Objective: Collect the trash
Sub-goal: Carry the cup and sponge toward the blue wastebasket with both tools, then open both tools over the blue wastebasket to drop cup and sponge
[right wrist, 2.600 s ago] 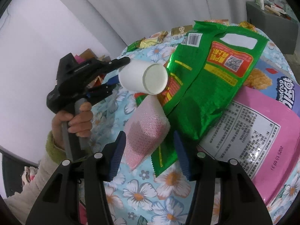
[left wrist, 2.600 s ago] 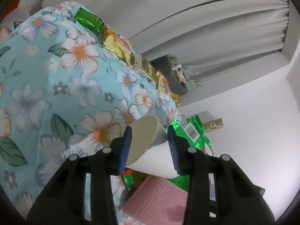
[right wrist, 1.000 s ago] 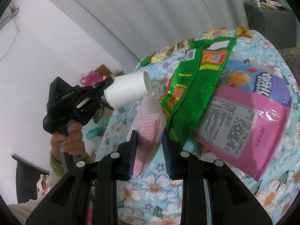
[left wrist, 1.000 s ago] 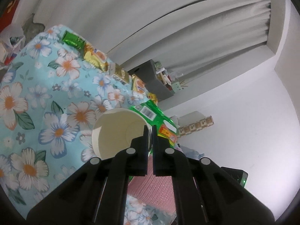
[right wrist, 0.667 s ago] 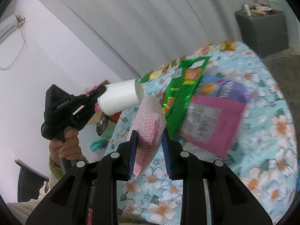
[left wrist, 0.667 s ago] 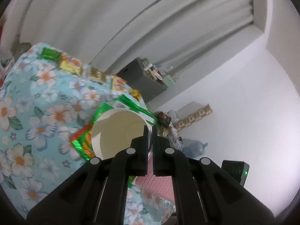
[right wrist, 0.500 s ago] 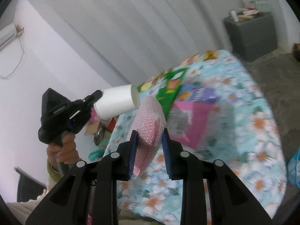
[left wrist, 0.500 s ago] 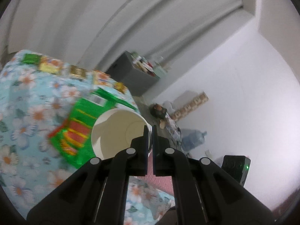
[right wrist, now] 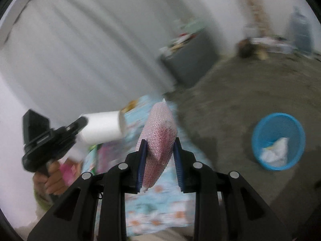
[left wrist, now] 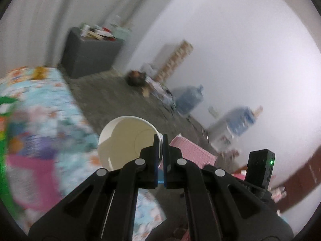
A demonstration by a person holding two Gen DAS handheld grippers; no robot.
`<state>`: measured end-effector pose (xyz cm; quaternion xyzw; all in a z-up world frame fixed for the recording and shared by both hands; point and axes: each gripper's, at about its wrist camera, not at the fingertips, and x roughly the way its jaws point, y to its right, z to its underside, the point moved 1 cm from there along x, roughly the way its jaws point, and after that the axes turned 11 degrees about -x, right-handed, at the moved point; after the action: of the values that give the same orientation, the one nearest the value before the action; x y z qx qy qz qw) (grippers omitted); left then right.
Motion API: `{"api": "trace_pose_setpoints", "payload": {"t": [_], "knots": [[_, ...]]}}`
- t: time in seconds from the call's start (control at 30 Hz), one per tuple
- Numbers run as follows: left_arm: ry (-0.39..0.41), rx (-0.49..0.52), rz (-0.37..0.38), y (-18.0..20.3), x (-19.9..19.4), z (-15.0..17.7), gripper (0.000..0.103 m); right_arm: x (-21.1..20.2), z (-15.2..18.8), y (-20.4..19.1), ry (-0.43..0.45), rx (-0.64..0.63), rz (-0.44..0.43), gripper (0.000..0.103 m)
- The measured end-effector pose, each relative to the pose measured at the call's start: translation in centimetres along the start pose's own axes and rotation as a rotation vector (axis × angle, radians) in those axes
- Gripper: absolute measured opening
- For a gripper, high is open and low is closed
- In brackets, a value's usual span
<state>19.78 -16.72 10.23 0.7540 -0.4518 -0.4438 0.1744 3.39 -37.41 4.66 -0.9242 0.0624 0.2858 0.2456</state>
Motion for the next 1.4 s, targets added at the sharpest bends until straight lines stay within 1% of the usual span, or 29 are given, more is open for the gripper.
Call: {"api": "trace_pose_setpoints", "payload": {"t": [0.1, 0.13, 0.17, 0.27, 0.3, 0.4, 0.47, 0.53, 0.6, 0.63, 0.67, 0.7, 0.73, 0.8, 0.83, 0.87, 0.93, 1.0, 1.03, 1.1, 1.17, 1.27, 1.3, 1.37, 1.4], "knots": [[-0.066, 0.06, -0.017, 2.6, 5.2, 0.8, 0.001, -1.8, 0.6, 5.6, 0.038, 0.085, 0.138, 0.026], [-0.097, 0.088, -0.027, 3.5, 7.5, 1.3, 0.001, -1.7, 0.9, 6.8, 0.043, 0.107, 0.171, 0.026], [-0.121, 0.109, -0.035, 4.3, 9.3, 1.7, 0.001, -2.0, 1.3, 8.9, 0.047, 0.144, 0.222, 0.026], [-0.208, 0.169, -0.076, 6.0, 15.4, 3.3, 0.001, -2.0, 2.6, 14.0, 0.048, 0.24, 0.32, 0.026], [-0.243, 0.188, -0.093, 6.4, 18.0, 4.1, 0.001, -1.6, 3.0, 15.4, 0.045, 0.269, 0.342, 0.026], [-0.307, 0.198, -0.126, 6.5, 23.2, 5.4, 0.001, -0.9, 4.7, 19.9, 0.035, 0.365, 0.385, 0.027], [-0.352, 0.196, -0.141, 6.7, 27.5, 6.2, 0.001, -0.6, 5.7, 22.5, 0.031, 0.414, 0.395, 0.027], [-0.379, 0.198, -0.153, 6.7, 31.0, 6.6, 0.001, 0.6, 6.7, 24.9, 0.027, 0.45, 0.403, 0.028], [-0.402, 0.203, -0.157, 6.8, 33.9, 7.1, 0.001, 2.0, 7.4, 26.4, 0.028, 0.47, 0.405, 0.033], [-0.426, 0.195, -0.156, 6.6, 36.0, 7.5, 0.005, 2.9, 7.9, 27.5, 0.023, 0.485, 0.411, 0.037], [-0.445, 0.183, -0.163, 6.4, 37.4, 7.8, 0.021, 3.6, 8.4, 28.5, 0.013, 0.499, 0.42, 0.049], [-0.471, 0.161, -0.183, 5.7, 39.3, 8.1, 0.032, 4.3, 9.1, 29.6, -0.002, 0.517, 0.434, 0.058], [-0.475, 0.148, -0.205, 5.2, 40.3, 8.4, 0.041, 5.0, 9.8, 30.7, -0.026, 0.538, 0.446, 0.058], [-0.46, 0.128, -0.26, 4.1, 41.3, 8.7, 0.041, 6.4, 11.4, 32.8, -0.09, 0.599, 0.46, 0.058], [-0.458, 0.109, -0.286, 3.3, 41.5, 8.7, 0.041, 6.6, 12.1, 33.1, -0.102, 0.622, 0.46, 0.058], [-0.462, 0.097, -0.295, 2.9, 41.4, 8.8, 0.041, 6.4, 12.8, 33.3, -0.104, 0.638, 0.459, 0.058], [-0.46, 0.096, -0.294, 2.5, 40.4, 8.7, 0.042, 6.0, 13.1, 33.2, -0.094, 0.64, 0.467, 0.059], [-0.439, 0.112, -0.304, 2.5, 38.8, 8.1, 0.045, 5.7, 12.3, 32.6, -0.082, 0.635, 0.468, 0.061], [-0.43, 0.114, -0.296, 2.8, 38.1, 7.9, 0.047, 5.8, 11.6, 32.1, -0.079, 0.618, 0.462, 0.061], [-0.406, 0.122, -0.288, 3.5, 36.1, 7.1, 0.049, 5.6, 9.8, 30.0, -0.058, 0.528, 0.46, 0.069], [-0.365, 0.12, -0.27, 4.1, 32.1, 6.3, 0.058, 5.4, 8.5, 28.6, -0.038, 0.461, 0.452, 0.072], [-0.304, 0.133, -0.226, 4.8, 26.2, 5.2, 0.063, 5.3, 6.7, 25.6, -0.021, 0.372, 0.399, 0.074], [-0.273, 0.133, -0.199, 4.8, 23.2, 4.8, 0.065, 5.3, 6.3, 24.4, -0.017, 0.337, 0.374, 0.074], [-0.223, 0.126, -0.158, 4.5, 18.4, 4.3, 0.066, 5.5, 5.6, 22.3, -0.012, 0.267, 0.335, 0.074], [-0.175, 0.118, -0.132, 4.0, 14.9, 4.1, 0.068, 5.6, 5.3, 21.2, -0.015, 0.231, 0.315, 0.074]]}}
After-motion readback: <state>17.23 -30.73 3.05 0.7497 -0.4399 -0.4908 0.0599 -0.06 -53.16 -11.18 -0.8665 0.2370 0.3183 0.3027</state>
